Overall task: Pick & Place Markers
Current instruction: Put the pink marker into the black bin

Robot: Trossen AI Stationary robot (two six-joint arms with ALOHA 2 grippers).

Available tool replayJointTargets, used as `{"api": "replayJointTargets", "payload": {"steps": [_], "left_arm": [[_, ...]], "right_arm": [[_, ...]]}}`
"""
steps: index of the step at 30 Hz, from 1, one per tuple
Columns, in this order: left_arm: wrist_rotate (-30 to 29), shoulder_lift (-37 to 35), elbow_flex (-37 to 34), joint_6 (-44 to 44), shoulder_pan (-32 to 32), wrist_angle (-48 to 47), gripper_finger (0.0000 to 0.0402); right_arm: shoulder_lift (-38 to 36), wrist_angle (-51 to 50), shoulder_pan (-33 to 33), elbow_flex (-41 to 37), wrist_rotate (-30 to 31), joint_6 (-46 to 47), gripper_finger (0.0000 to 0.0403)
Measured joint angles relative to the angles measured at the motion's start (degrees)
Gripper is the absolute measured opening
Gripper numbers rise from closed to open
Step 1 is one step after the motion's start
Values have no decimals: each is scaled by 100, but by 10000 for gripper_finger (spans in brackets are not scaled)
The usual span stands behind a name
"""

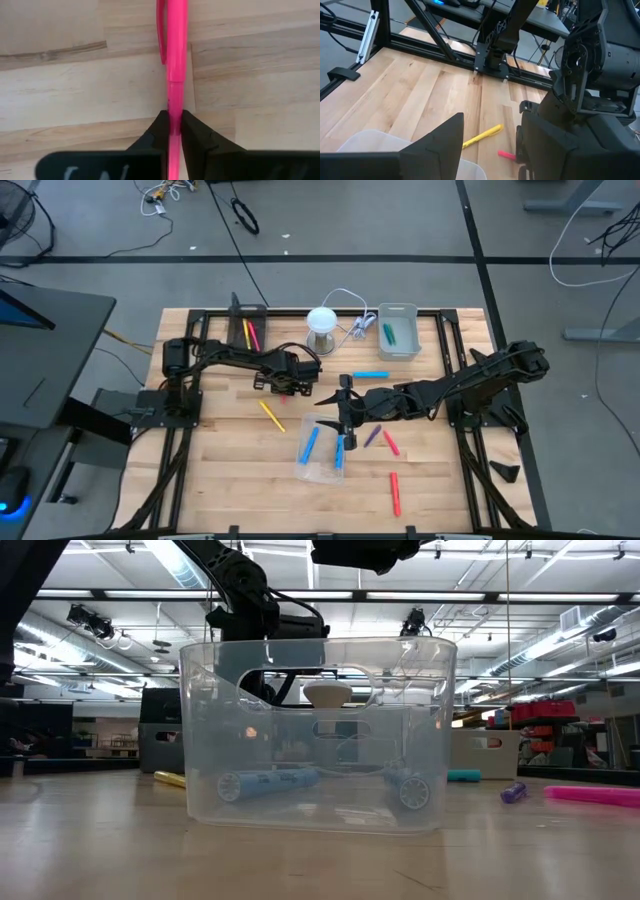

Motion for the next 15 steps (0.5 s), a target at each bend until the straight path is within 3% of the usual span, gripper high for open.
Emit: {"api": "replayJointTargets", "payload": {"steps": [8,15], "left_arm": [[290,-506,-14,212,22,-604,26],[195,-976,-12,332,241,-1064,26]], "right_arm": [[0,43,0,0,7,-111,204],[0,158,2,0,11,-114,204]]}}
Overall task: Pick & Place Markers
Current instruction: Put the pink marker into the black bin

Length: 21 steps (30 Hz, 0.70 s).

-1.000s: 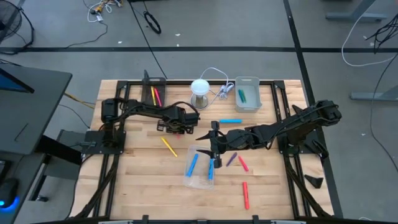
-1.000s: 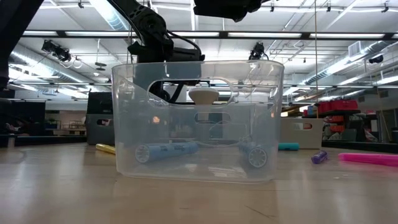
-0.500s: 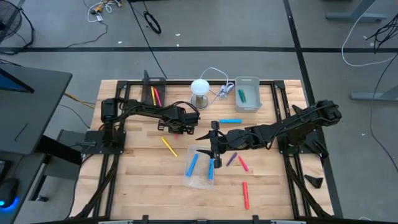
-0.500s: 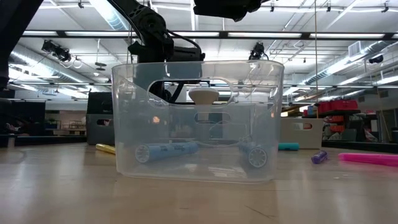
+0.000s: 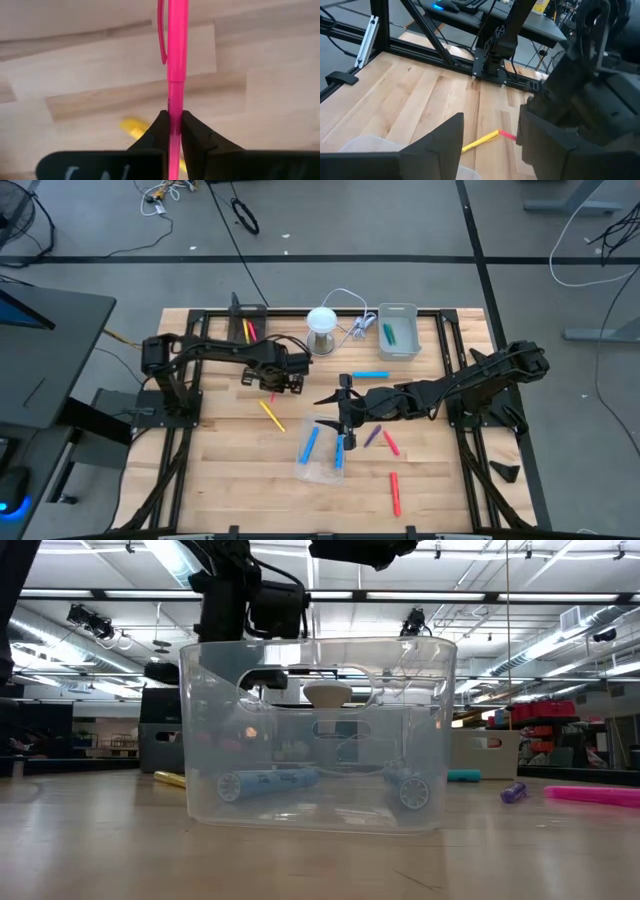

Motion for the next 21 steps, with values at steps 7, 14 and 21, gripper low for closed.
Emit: {"api": "replayJointTargets", "payload": {"steps": [7,14,21], "left_arm": [[-111,-480,4,104,171,-517,25],[-189,-1060,9,177,251,-1012,25],[-314,-1692,9,-56,255,-1610,25]], "right_arm": [[0,12,-2,0,2,-22,204],[0,19,-2,0,2,-22,204],[0,88,-1,0,4,-24,204]]}}
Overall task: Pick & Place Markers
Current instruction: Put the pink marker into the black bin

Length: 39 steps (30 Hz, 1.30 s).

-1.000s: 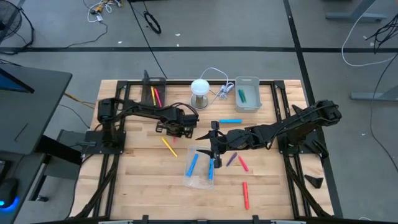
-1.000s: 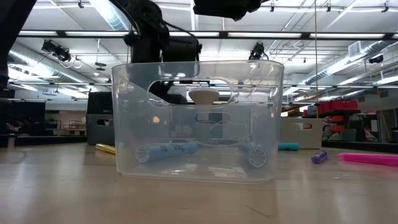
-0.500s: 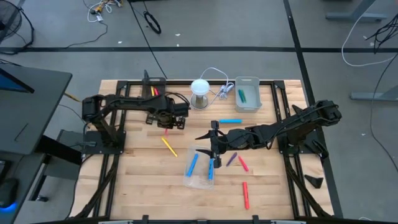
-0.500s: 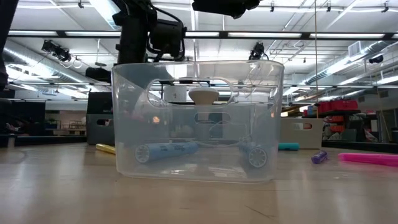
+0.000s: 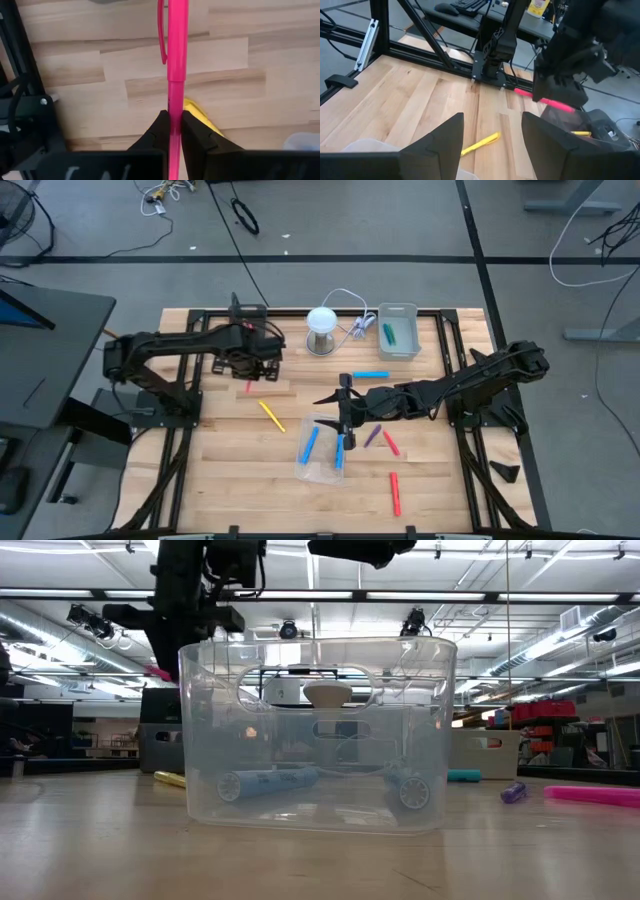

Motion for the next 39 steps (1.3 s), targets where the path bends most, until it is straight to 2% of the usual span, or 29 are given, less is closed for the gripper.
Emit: {"api": "replayJointTargets", "payload": {"steps": [8,12,18,28,39], "left_arm": [[37,-228,0,-60,-37,-65,25],[56,-228,0,106,179,-41,25],[96,-225,0,736,1088,6,25],[293,-211,2,2207,2753,589,25],[494,-44,12,3250,3993,1045,25]], "right_arm": [[0,98,0,0,0,0,204],[0,130,-1,0,0,-6,204],[0,114,-1,0,0,-11,204],[0,81,1,0,-3,27,204],[0,94,-4,0,-2,17,204]]}}
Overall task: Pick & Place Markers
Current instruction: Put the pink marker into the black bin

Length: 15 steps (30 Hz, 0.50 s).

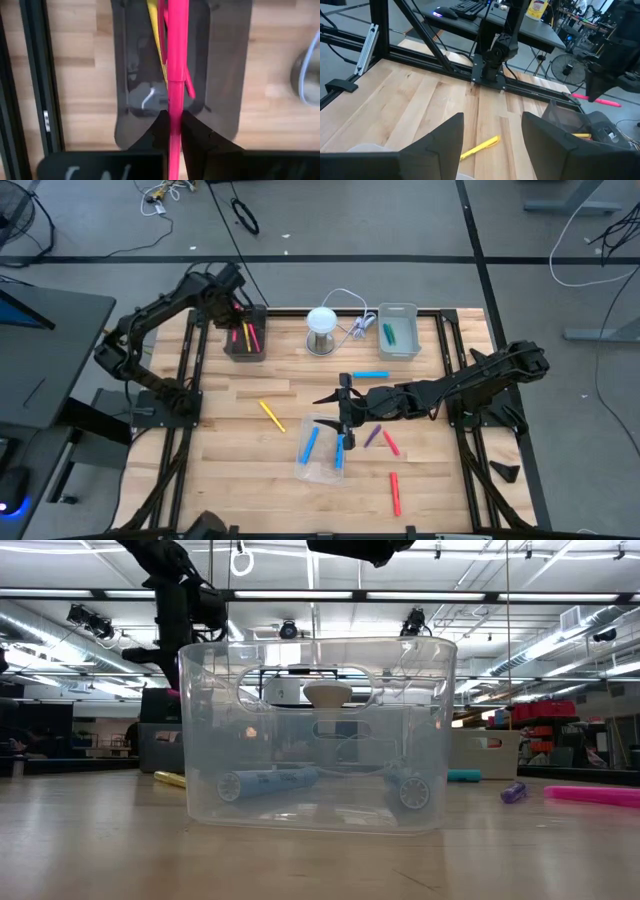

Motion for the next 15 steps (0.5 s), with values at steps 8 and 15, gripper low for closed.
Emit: {"api": "replayJointTargets", "payload": {"steps": [8,15], "left_arm": [[-58,492,-5,319,205,96,25],[-65,1236,-5,423,199,459,25]], "right_arm": [[0,76,-2,0,0,-13,204],[0,82,-2,0,0,-15,204]]}}
